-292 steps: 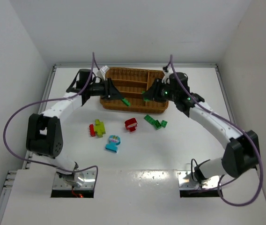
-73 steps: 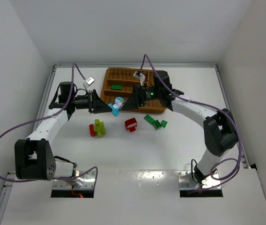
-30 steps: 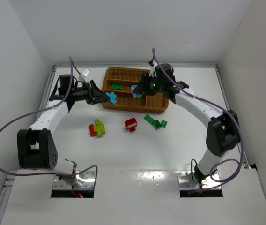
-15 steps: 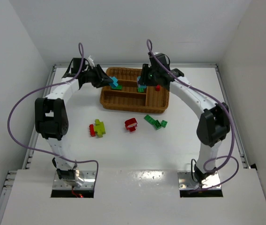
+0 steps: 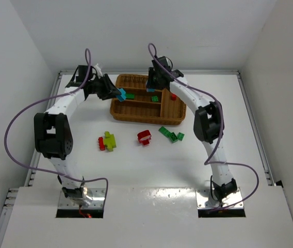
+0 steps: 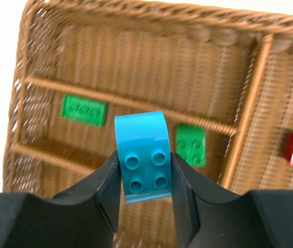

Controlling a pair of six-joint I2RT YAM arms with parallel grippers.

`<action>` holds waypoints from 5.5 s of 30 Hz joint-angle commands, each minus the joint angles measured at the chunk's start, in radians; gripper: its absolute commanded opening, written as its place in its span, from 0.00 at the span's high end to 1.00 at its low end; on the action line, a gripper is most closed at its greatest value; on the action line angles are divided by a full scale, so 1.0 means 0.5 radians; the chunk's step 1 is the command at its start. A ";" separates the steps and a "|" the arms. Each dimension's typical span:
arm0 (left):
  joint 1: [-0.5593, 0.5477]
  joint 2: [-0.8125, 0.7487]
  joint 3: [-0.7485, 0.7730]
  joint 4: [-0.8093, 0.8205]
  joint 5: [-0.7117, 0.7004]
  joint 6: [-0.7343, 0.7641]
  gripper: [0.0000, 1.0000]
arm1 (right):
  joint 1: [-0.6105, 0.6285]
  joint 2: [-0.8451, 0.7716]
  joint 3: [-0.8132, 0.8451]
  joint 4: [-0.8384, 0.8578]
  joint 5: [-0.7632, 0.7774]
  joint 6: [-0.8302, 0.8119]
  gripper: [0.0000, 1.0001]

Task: Sort the legos into containers by color

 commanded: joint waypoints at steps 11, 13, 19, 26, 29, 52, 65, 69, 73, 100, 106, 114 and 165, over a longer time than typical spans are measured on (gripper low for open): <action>0.030 -0.091 -0.026 -0.028 0.016 0.125 1.00 | -0.114 0.370 0.442 0.282 0.160 0.106 0.81; 0.030 -0.091 -0.026 -0.028 0.034 0.125 1.00 | -0.133 0.465 0.551 0.263 0.159 0.106 0.79; 0.030 -0.054 0.011 -0.050 0.071 0.162 1.00 | -0.115 0.386 0.516 0.266 0.159 0.106 0.19; 0.030 -0.054 0.054 -0.071 0.442 0.278 1.00 | -0.133 -0.144 0.152 0.373 -0.186 0.112 0.35; 0.030 -0.054 -0.001 -0.071 0.877 0.446 1.00 | -0.151 -0.594 -0.632 0.725 -0.868 0.094 0.32; -0.178 -0.437 -0.271 0.150 1.507 0.567 1.00 | -0.114 -0.900 -1.519 1.684 -2.393 0.539 0.32; -0.178 -0.437 -0.289 0.150 1.449 0.545 1.00 | -0.050 -0.943 -1.567 1.862 -2.372 0.637 0.78; -0.178 -0.419 -0.289 0.150 1.272 0.457 1.00 | -0.099 -1.016 -1.632 1.742 -2.149 0.588 0.83; -0.135 -0.376 -0.268 0.150 1.198 0.404 1.00 | -0.136 -1.059 -1.614 1.436 -1.884 0.429 0.89; -0.178 1.084 1.330 0.171 -0.119 -0.513 1.00 | -0.157 -0.556 -0.623 0.316 -0.135 0.189 0.89; -0.178 1.311 1.542 0.171 -0.180 -0.578 1.00 | -0.157 -0.348 -0.348 0.224 -0.138 0.109 0.87; -0.178 1.419 1.594 0.171 -0.177 -0.559 0.29 | -0.139 0.204 0.319 0.113 -0.227 0.180 0.83; -0.525 -0.143 0.214 -0.108 -0.821 -0.050 0.10 | -0.120 -1.575 -2.369 0.097 0.205 0.241 0.31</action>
